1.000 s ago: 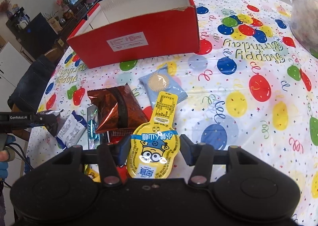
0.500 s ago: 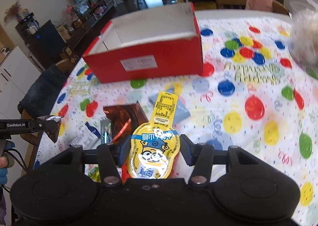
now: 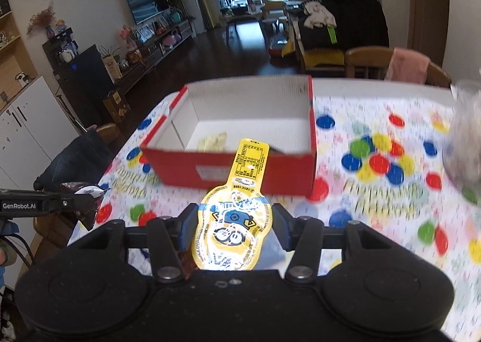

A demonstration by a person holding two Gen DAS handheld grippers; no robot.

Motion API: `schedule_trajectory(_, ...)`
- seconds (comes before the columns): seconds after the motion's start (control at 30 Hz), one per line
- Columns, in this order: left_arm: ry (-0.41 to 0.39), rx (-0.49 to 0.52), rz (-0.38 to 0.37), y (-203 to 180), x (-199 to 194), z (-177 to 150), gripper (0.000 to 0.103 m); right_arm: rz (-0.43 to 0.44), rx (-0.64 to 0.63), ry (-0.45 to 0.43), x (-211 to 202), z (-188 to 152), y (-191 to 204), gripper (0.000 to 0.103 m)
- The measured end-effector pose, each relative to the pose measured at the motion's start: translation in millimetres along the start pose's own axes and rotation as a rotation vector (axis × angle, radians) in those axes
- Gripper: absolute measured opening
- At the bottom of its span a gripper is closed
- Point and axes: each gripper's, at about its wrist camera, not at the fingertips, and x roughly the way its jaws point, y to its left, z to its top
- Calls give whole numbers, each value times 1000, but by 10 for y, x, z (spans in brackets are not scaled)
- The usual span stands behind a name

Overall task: Organize snacks
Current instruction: 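Carry both snacks into the red box and open both tools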

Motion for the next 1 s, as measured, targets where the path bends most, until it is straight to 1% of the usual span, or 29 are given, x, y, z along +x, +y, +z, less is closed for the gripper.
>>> schedule_trajectory(0.23, -24, 34, 36, -110, 170, 368, 28, -5, -34, -13, 193, 334, -73, 52)
schedule_trajectory(0.5, -11, 54, 88, -173, 497, 780, 28, -3, -53, 14, 534, 704, -207, 52)
schedule_trajectory(0.73, 45, 67, 159, -218, 914, 1078, 28, -10, -96, 68, 939, 930, -247, 52)
schedule_trajectory(0.87, 83, 66, 184, -227, 1164, 1205, 28, -6, -102, 106, 1181, 1015, -274, 52)
schedule_trajectory(1.0, 133, 59, 210, -223, 1434, 1305, 28, -19, -106, 157, 1464, 1073, -302, 52)
